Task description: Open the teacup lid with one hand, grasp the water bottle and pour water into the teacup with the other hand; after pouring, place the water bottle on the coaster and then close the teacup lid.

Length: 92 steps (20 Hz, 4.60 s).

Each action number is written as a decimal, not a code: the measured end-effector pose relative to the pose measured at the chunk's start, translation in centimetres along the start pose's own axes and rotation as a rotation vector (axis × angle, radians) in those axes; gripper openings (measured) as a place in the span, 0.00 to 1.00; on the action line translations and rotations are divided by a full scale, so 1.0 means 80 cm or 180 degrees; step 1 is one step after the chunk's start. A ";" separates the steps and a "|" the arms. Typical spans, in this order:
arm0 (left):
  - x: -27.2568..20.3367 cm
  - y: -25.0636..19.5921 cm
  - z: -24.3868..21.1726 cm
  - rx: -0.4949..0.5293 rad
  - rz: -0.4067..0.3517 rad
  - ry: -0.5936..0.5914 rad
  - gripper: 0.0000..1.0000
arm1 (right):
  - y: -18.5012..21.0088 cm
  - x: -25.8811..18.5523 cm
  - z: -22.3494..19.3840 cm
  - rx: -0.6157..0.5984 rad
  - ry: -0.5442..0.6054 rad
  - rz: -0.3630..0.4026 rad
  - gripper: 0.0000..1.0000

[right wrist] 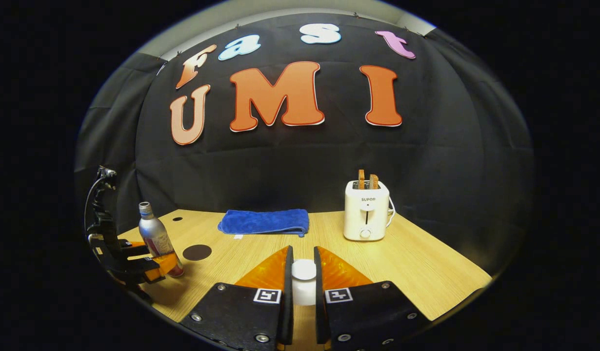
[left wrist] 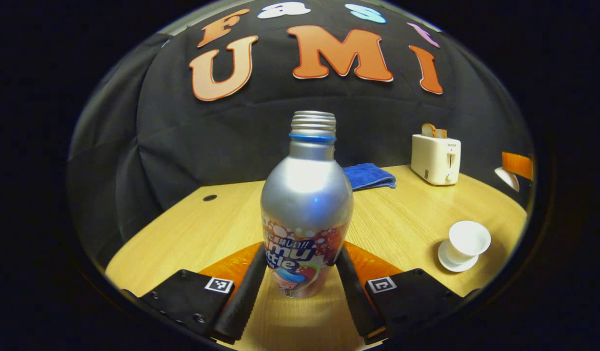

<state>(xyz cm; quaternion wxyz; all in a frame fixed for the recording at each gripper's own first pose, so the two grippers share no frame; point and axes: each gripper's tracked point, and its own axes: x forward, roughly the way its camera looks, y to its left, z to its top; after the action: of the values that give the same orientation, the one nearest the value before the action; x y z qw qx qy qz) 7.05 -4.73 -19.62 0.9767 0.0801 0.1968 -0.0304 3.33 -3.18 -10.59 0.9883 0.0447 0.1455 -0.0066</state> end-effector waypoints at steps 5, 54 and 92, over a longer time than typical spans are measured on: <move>0.003 -0.022 0.007 0.0590 0.0011 -0.0019 0.84 | -0.012 -0.005 0.003 -0.0044 -0.0044 -0.0032 0.18; 0.002 -0.116 0.021 0.4923 0.0318 -0.0648 0.85 | -0.101 -0.013 0.025 0.0032 -0.0287 -0.0262 0.18; -0.010 -0.133 0.060 0.5519 0.0575 -0.0947 0.84 | -0.115 -0.031 0.022 0.0084 -0.0304 -0.0272 0.18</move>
<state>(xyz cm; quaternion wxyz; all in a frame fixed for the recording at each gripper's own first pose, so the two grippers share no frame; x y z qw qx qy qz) 7.12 -15.97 -16.48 0.5864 0.8030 -0.0316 -0.1018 1.22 -12.50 -8.96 0.9923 0.0512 0.0998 -0.0529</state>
